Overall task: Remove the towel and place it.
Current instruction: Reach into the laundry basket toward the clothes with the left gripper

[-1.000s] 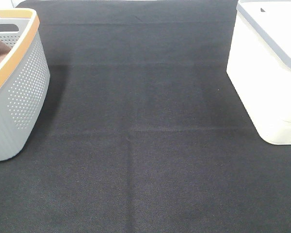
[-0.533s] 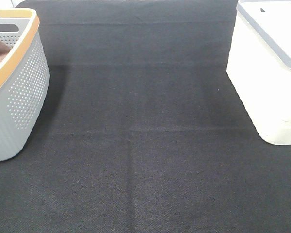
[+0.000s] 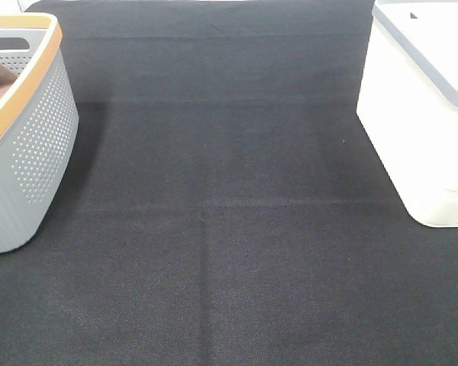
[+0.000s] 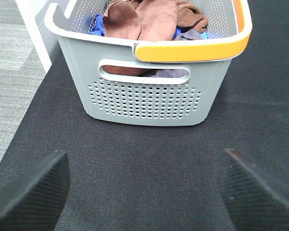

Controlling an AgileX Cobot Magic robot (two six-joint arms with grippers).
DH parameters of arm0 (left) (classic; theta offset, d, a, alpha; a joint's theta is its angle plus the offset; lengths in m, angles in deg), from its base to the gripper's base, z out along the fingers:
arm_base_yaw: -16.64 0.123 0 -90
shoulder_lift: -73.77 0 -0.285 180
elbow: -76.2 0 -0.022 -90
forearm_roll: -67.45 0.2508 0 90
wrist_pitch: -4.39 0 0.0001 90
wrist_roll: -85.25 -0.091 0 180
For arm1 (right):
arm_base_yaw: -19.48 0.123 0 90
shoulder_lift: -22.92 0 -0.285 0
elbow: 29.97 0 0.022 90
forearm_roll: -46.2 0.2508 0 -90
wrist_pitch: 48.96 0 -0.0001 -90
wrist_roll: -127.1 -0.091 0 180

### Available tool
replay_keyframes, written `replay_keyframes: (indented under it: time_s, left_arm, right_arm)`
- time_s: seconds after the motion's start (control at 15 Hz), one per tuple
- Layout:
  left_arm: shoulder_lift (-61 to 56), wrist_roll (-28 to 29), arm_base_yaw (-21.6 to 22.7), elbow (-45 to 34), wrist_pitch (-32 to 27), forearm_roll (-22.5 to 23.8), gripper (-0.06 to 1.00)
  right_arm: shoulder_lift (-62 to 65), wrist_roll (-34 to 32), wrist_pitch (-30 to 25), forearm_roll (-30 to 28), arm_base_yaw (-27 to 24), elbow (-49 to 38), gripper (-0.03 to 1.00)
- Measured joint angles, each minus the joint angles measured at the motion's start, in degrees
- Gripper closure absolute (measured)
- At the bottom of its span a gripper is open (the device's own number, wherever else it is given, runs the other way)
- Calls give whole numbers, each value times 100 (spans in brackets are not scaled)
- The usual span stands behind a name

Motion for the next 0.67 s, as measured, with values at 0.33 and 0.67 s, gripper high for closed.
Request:
replay_keyframes:
  time_s: [0.33, 0.67]
  left_arm:
    - [0, 0, 0, 0, 0, 0, 15]
    - [0, 0, 0, 0, 0, 0, 15]
  right_arm:
    - [0, 0, 0, 0, 0, 0, 22]
    - [0, 0, 0, 0, 0, 0, 22]
